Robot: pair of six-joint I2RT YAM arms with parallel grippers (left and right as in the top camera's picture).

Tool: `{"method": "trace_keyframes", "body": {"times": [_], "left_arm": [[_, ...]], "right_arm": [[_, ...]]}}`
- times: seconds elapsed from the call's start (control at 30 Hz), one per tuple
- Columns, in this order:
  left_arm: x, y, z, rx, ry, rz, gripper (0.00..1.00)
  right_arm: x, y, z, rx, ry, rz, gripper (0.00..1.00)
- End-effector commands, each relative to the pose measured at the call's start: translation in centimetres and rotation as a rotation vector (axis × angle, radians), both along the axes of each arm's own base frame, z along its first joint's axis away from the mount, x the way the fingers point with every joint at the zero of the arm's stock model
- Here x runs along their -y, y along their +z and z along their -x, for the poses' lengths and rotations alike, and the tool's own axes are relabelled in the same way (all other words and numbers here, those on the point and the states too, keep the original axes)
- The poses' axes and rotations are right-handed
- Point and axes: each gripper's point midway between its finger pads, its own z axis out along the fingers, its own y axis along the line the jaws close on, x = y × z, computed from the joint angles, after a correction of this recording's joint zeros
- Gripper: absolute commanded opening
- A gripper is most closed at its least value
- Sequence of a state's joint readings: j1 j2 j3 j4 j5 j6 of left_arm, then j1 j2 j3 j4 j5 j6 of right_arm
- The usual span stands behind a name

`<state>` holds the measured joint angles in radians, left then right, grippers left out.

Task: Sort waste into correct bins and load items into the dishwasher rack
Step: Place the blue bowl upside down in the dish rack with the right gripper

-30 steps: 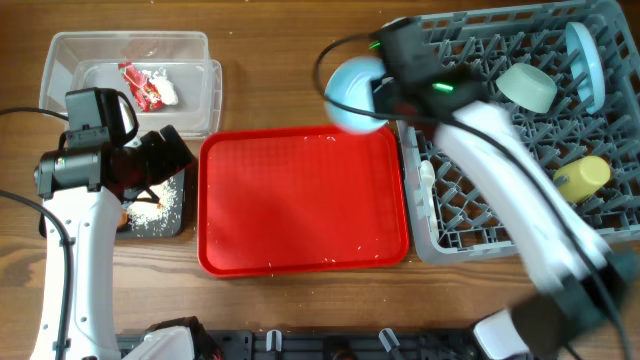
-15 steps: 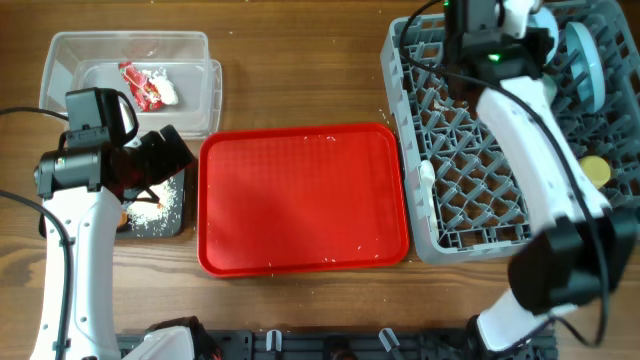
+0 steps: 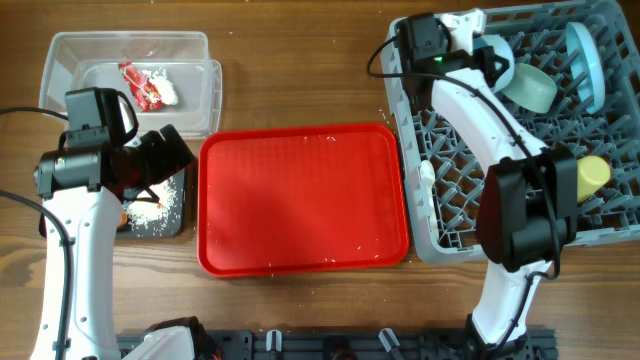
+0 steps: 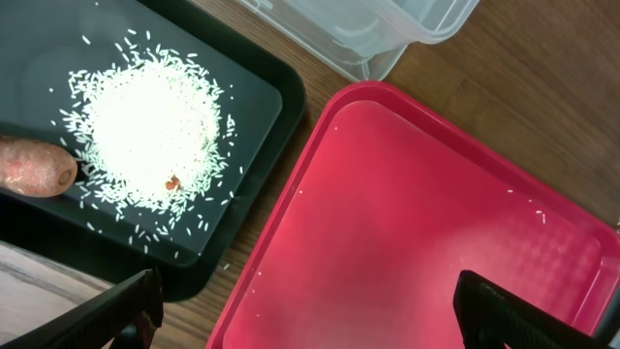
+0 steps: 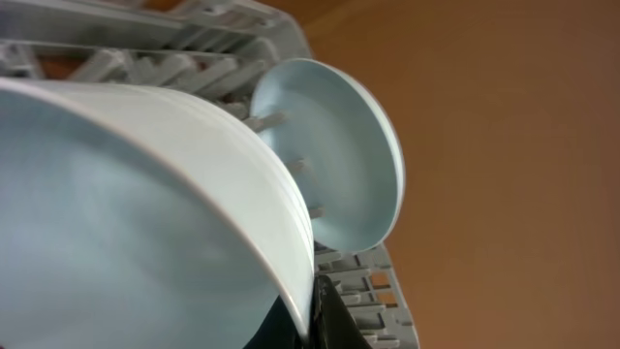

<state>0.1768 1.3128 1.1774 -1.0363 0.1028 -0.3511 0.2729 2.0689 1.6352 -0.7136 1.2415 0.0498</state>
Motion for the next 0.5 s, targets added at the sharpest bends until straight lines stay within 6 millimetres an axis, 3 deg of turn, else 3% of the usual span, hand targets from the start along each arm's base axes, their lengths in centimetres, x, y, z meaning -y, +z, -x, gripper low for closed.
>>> {"method": "trace_keyframes", "body": {"times": [0.0,0.23,0.3,0.37,0.4,0.47], "left_arm": [[0.0,-0.2,-0.1,-0.004,0.008,0.016,0.96],[0.0,-0.2,-0.1,-0.004,0.008,0.015,0.96],[0.0,-0.2,-0.1,-0.004,0.008,0.015,0.96],[0.1,-0.2,-0.1,-0.005,0.008,0.016,0.97],[0.0,-0.2,-0.1,-0.005,0.008,0.015,0.97],[0.1,-0.2,-0.1,-0.005,0.008,0.016,0.97]], "right_arm": [[-1.4,-3.0,0.3,-0.082,0.045,-0.091,0.04],[-1.4,-4.0,2.9,-0.166,0.006,-0.104,0.05],[-1.5,-5.1,4.1,-0.220,-0.007,-0.154,0.10],[-1.8,-5.9,5.5,-0.227,-0.050,-0.227,0.34],[-2.0,-6.5,6.4,-0.225,-0.083,-0.280,0.55],[-2.9,-7.2,7.6,-0.246,-0.113,-0.383,0.63]]}}
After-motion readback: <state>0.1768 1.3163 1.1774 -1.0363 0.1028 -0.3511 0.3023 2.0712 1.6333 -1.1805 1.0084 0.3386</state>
